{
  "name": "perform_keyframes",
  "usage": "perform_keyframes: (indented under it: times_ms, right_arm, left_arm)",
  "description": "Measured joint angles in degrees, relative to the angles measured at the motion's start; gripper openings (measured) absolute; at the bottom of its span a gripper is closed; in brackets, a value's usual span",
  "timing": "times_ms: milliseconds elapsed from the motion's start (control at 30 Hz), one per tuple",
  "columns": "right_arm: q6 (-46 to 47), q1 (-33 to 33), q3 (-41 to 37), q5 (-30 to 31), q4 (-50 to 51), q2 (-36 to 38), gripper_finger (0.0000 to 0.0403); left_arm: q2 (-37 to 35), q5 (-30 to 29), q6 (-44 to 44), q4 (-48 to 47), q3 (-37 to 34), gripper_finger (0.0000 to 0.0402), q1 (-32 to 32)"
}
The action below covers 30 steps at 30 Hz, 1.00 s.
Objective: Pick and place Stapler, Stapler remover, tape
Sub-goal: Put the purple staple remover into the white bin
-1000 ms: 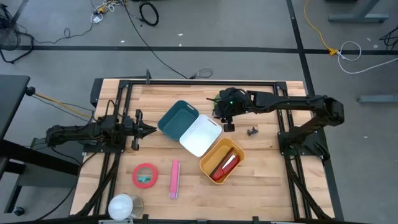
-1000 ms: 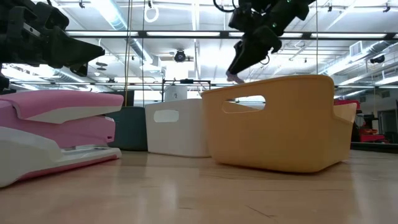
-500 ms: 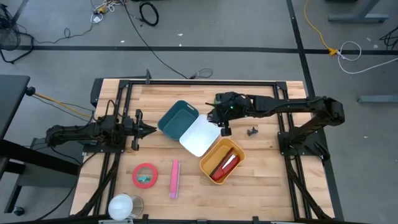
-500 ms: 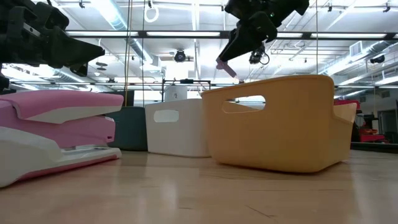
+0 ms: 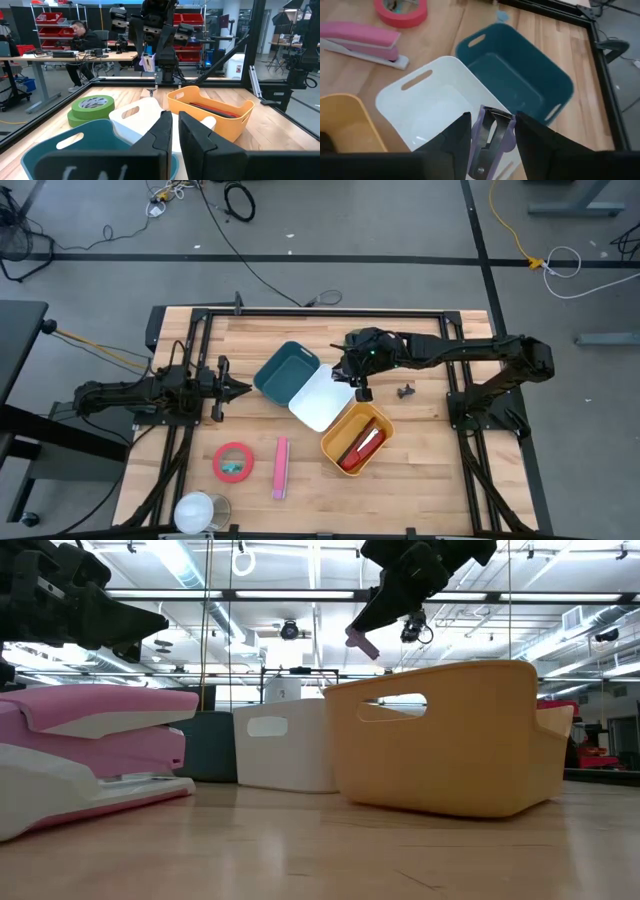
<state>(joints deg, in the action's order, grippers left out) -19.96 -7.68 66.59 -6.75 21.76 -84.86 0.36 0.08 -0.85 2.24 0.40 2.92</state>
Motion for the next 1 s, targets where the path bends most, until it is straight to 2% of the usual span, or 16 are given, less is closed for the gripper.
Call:
perform_keyframes:
  times_ms: [167, 767, 1000]
  right_arm:
    - [0.01, 0.04, 0.0, -3.28, -0.71, -0.14, 0.0146]
    - [-0.19, 0.42, 0.0, -3.59, -5.32, -8.71, 0.0146]
    - [-0.02, 0.48, 0.0, -7.68, -7.05, -11.63, 0.0146]
  left_arm:
    - [0.0, 0.0, 0.01, 0.01, 0.0, 0.0037, 0.02]
    - [0.0, 0.0, -0.01, 0.0, 0.0, 0.0037, 0.02]
    - [0.0, 0.0, -0.01, 0.02, 0.0, 0.0037, 0.02]
